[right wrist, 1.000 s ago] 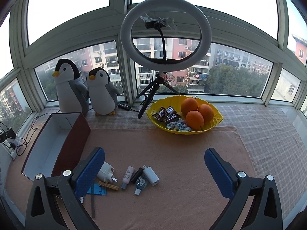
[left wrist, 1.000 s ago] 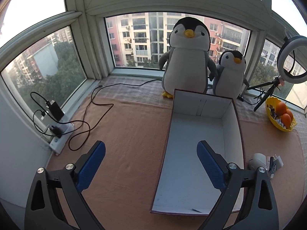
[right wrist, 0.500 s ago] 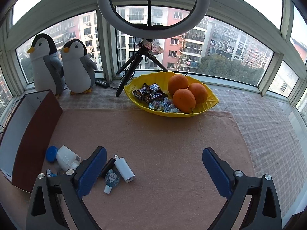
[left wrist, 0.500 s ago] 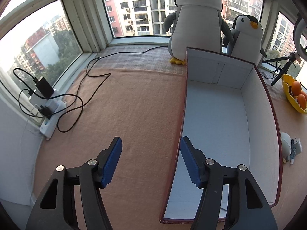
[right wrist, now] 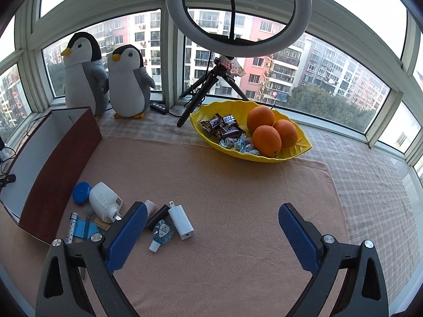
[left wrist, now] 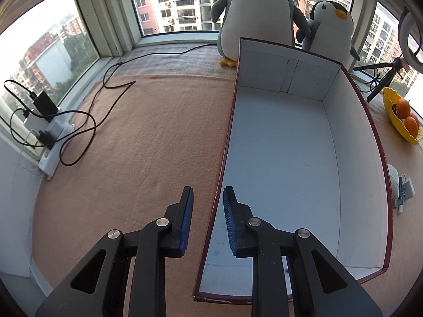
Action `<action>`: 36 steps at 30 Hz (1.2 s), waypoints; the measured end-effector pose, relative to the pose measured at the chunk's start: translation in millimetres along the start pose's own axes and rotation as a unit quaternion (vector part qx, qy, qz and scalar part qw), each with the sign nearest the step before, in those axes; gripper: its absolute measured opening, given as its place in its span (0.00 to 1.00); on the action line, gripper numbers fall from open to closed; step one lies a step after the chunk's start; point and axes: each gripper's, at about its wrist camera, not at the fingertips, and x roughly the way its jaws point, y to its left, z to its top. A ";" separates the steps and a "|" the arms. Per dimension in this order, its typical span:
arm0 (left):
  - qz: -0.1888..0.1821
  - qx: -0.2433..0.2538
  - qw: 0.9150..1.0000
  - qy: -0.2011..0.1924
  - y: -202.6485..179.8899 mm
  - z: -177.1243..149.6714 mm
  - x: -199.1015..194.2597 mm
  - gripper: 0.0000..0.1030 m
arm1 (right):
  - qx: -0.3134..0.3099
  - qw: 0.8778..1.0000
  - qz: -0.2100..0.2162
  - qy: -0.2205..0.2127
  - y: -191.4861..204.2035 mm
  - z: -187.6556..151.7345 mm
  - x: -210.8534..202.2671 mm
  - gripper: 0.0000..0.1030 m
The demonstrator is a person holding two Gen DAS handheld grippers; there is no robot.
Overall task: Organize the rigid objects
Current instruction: 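Clamp the cardboard box wall with the left tool while the right tool moves toward the items, then grasp the white USB charger with the right tool and lift it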
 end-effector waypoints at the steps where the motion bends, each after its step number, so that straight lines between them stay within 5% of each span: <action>1: 0.001 0.003 1.000 -0.001 -0.8 0.8 -2.8 0.21 | 0.002 1.000 0.004 0.001 -3.0 2.0 -2.8 0.95; 17: -0.038 0.006 0.999 0.026 5.4 4.9 7.8 0.21 | 0.058 0.998 0.035 -0.006 -43.5 38.8 -48.8 0.91; 36: -0.036 0.017 0.999 0.031 -1.6 2.6 22.2 0.11 | 0.011 0.983 0.079 0.168 17.9 -9.8 127.1 0.49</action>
